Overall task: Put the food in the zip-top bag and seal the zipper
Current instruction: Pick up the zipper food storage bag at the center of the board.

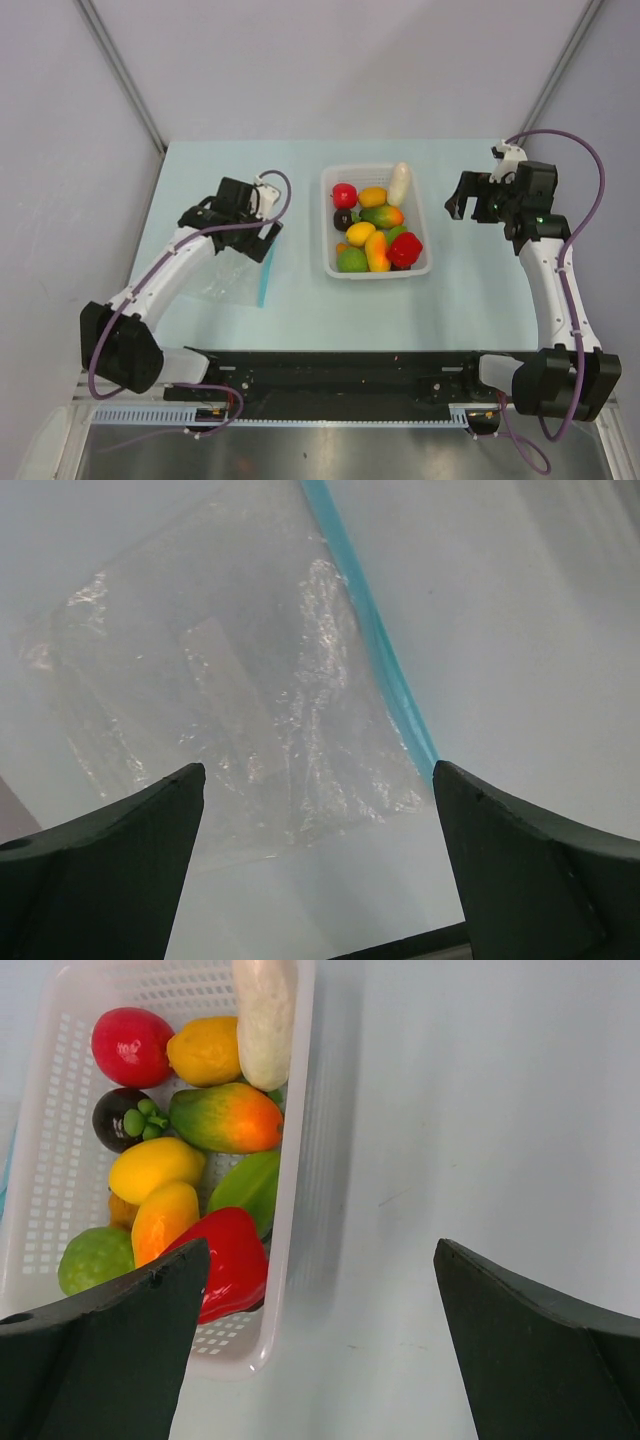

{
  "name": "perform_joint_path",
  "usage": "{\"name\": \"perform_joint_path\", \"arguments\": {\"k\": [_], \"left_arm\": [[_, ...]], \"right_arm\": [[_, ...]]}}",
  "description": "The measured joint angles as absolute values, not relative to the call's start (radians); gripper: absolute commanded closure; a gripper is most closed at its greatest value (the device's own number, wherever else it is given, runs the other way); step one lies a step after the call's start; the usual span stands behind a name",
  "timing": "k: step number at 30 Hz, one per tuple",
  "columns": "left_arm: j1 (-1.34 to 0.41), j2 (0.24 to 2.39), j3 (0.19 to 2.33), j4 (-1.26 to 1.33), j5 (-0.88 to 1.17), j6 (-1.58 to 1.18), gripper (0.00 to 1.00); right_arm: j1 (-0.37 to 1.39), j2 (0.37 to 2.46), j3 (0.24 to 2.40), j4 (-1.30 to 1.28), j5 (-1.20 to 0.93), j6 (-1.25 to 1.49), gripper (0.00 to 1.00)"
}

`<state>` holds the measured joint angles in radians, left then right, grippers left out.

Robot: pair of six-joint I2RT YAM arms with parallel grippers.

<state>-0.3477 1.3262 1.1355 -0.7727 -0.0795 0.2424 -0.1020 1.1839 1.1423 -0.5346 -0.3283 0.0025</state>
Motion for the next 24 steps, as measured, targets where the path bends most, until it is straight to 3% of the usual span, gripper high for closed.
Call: {"name": "perform_joint_path", "arguments": {"k": [3,24], "left_arm": [[-0.41,1.371,1.103,-0.76,-0.109,0.226,0.04],[-0.495,1.71,1.061,-0.6,-0.258,0.121,0.63]], "right_arm": [[-0.102,1.189,1.142,-0.533,-0.328,0.008,0.0],[-0.102,1.263,1.162,-0.553,-0.327,0.008,0.0]]}}
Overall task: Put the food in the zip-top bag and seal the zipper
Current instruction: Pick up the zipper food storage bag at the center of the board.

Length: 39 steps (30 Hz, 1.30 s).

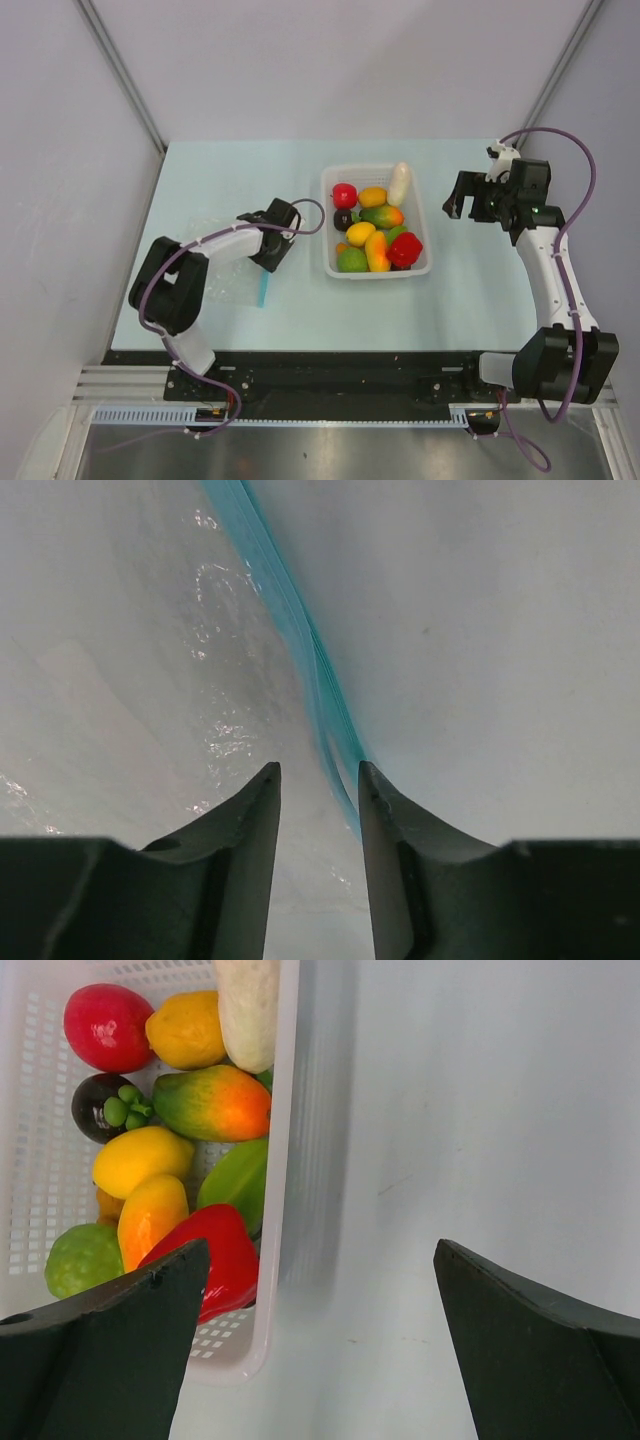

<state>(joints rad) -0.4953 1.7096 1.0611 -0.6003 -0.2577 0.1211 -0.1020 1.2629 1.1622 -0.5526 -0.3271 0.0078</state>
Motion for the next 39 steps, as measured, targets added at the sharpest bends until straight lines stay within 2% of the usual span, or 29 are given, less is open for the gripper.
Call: {"name": "perform_joint_path", "arguments": {"k": [2,5,8,9,17,23,28,39], "left_arm": [[-0.494,1.726,1.066,-0.598,-0.267,0.121,0.64],[-0.488,1.75,1.076,-0.595,-0.281,0.121,0.73],[-0.483,1.769,1.083,-0.592,-0.289,0.122,0.86],[-0.481,1.774,1.084,-0.592,-0.289,0.121,0.99],[-0.426,1.777,1.142,-0.655,-0.246,0.112,1.0],[-0.334,1.607,1.274,-0.737,-0.139,0.086,1.0],[-0.329,1.454,1.364,-0.766,-0.065,0.074,1.0],[-0.327,1.36,1.338,-0.784,0.058,0.024,1.0]], "right_arm": [[-0.102,1.269,1.168,-0.556,-0.327,0.008,0.0],[-0.102,1.277,1.176,-0.562,-0.33,0.008,0.0],[-0.102,1.294,1.206,-0.575,-0.34,0.008,0.0],[-0.102,1.3,1.217,-0.575,-0.344,0.007,0.0],[-0.052,1.355,1.322,-0.566,-0.41,0.019,0.0],[0.102,1.442,1.393,-0.51,-0.489,0.101,0.0],[0.281,1.58,1.504,-0.461,-0.522,0.168,0.02],[0.558,1.863,1.813,-0.377,-0.614,0.36,0.09]]}}
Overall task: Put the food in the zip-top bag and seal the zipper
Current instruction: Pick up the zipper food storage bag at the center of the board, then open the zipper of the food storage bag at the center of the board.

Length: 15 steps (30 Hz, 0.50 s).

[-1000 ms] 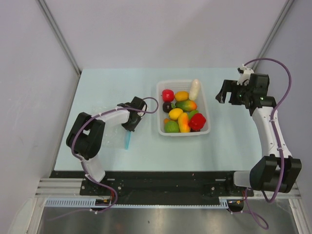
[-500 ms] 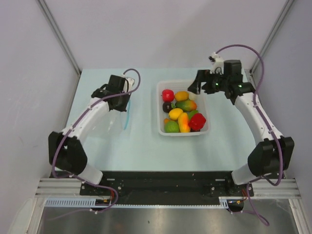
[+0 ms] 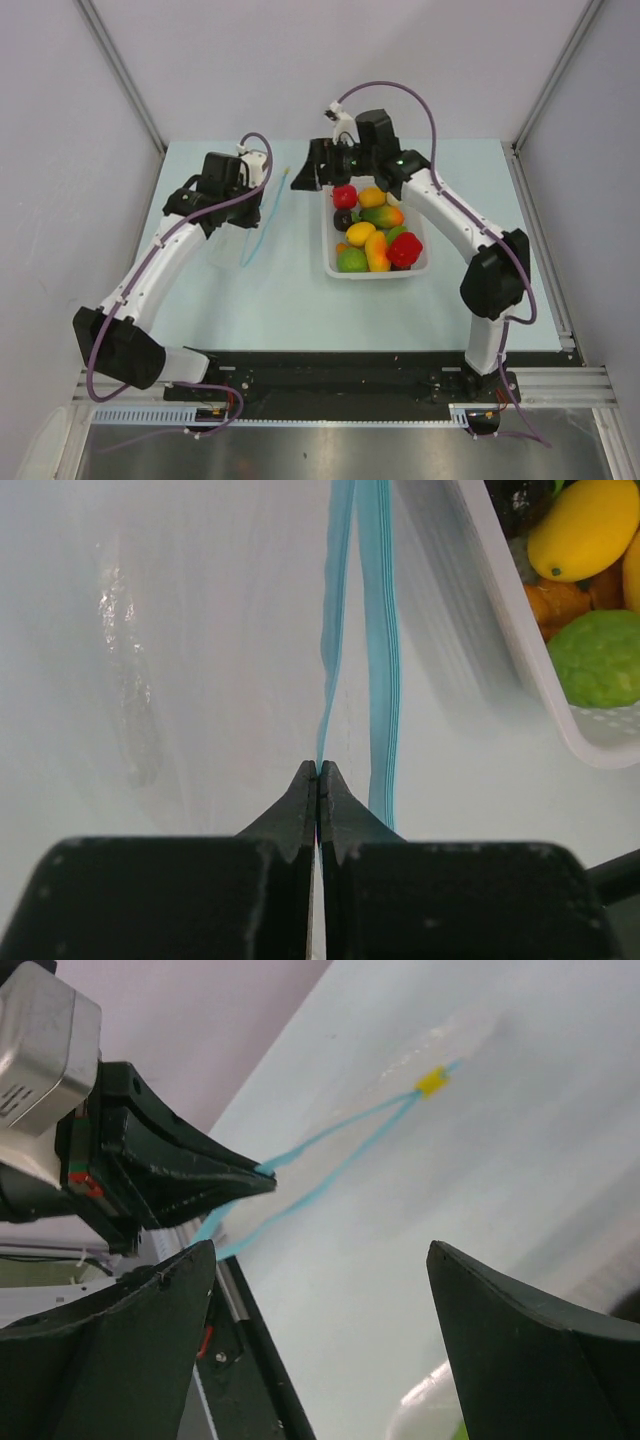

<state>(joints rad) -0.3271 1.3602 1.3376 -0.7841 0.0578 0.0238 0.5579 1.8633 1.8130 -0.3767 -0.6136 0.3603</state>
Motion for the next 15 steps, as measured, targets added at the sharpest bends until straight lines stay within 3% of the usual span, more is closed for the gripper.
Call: {"name": "perform_joint_path", "arguments": {"k": [5,7,9,13,15], "left_arm": [[-0.31,1.342,1.334,-0.782,0.106,-0.02,1.0],[-0.288,1.339,1.334,-0.78,0.134,-0.039,1.0],[-0.26,1.339,1.334,-0.778,0.17,-0.063,1.0],[-0.227,1.33,1.321,-0.757,0.224,-0.099,1.0],[-0.225,1.32,1.315,-0.754,0.243,-0.11,1.0]], "right_arm": [[0.632,1.969,1.869,-0.351,-0.622,0.437,0.13],[0.656,1.996,1.87,-0.348,-0.617,0.459,0.19],[0.675,2.014,1.87,-0.345,-0.613,0.479,0.32],[0.706,2.045,1.871,-0.319,-0.599,0.507,0.48],[0.717,2.064,1.876,-0.314,-0.587,0.517,0.65]]}}
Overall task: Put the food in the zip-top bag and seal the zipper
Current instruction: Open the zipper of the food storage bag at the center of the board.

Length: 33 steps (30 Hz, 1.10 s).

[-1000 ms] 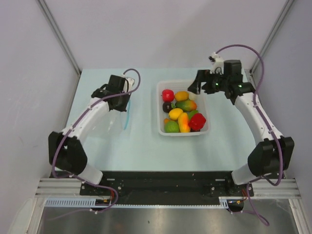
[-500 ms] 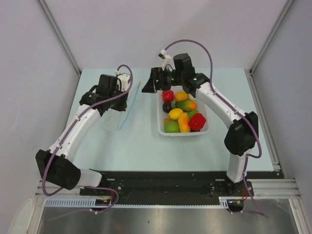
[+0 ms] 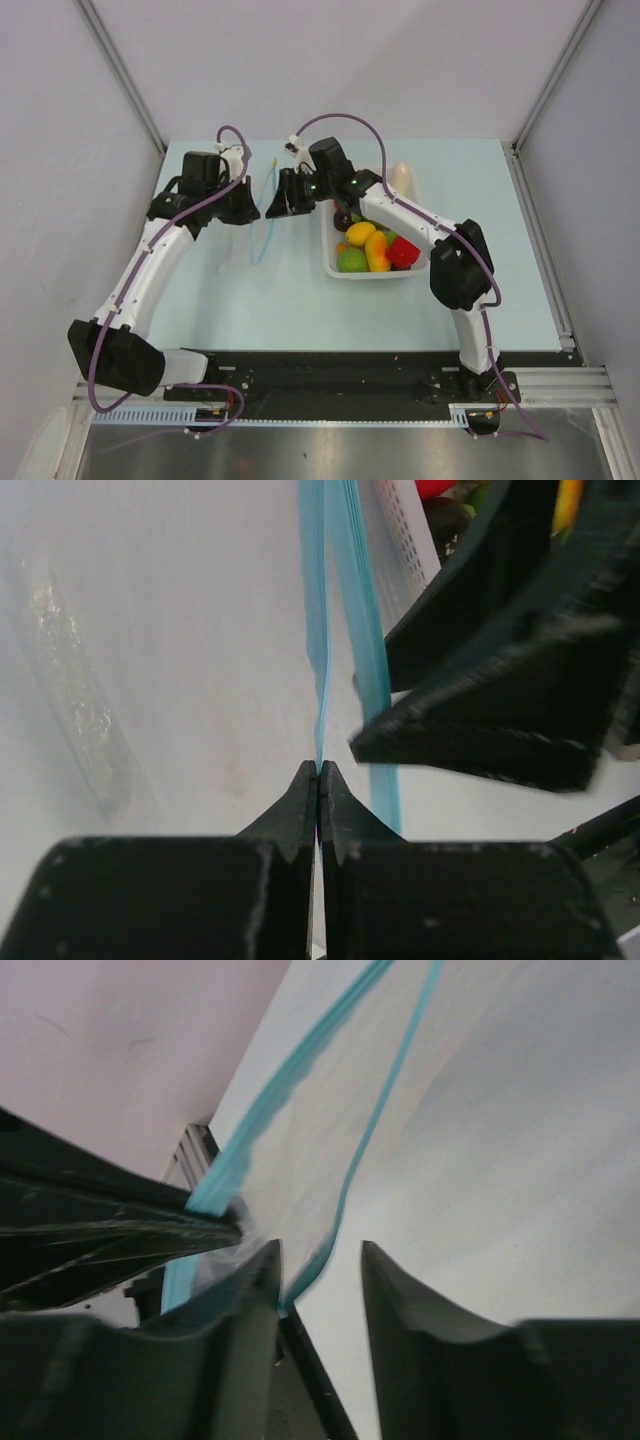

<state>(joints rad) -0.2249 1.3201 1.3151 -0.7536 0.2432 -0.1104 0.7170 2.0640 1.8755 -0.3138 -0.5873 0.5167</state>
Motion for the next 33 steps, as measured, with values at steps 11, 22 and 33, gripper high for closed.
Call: {"name": "perform_joint_path", "arguments": {"k": [11,22,33], "left_arm": [[-0.104,1.238,1.311,-0.791,0.196,-0.151,1.0],[-0.099,1.127,1.284,-0.847,-0.013,-0.073,1.0],[-0.103,1.209,1.206,-0.868,0.245,-0.111,1.0]], "right_arm": [[0.701,2.087,1.842,-0.327,-0.564,0.488,1.0],[0.725,2.078,1.839,-0.527,-0.542,0.249,1.0],[0.71,2.09,1.917,-0.779,-0.44,-0.007,0.9]]}}
